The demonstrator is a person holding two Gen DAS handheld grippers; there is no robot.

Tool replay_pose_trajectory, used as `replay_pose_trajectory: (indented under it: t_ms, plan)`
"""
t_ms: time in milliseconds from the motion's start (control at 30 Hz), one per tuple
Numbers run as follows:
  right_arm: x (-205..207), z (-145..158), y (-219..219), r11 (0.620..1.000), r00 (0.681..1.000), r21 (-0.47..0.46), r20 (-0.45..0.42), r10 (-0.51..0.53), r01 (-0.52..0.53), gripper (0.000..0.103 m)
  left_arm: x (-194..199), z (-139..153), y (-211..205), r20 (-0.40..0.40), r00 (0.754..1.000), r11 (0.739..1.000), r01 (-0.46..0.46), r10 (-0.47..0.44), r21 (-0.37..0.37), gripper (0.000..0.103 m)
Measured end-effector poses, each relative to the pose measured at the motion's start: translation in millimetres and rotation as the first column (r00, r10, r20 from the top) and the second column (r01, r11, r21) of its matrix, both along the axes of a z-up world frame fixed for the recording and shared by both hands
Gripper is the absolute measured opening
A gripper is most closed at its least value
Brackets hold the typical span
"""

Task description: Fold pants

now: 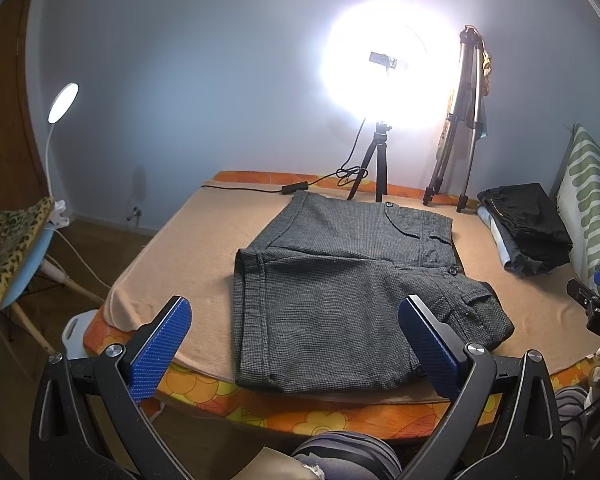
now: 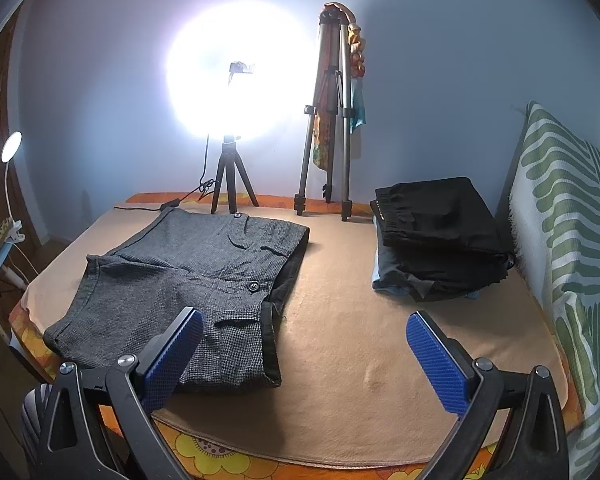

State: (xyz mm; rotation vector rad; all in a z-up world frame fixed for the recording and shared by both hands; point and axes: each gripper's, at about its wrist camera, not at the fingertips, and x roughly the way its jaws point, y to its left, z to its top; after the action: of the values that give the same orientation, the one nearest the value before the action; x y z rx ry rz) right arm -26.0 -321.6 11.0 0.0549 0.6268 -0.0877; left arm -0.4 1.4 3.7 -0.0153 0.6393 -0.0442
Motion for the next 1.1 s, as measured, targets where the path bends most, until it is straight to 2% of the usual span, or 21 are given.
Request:
replay_pose_trajectory:
  t_ms: [1100]
  plan:
    - [1.3,-4.0,2.3,1.000,1.000,0.014,-0.014,0.011,-0.011,0.103,0.5,-1.4,-5.2,-0.004,1.000,1.000,0.005,-0.005,-0.008,0.103]
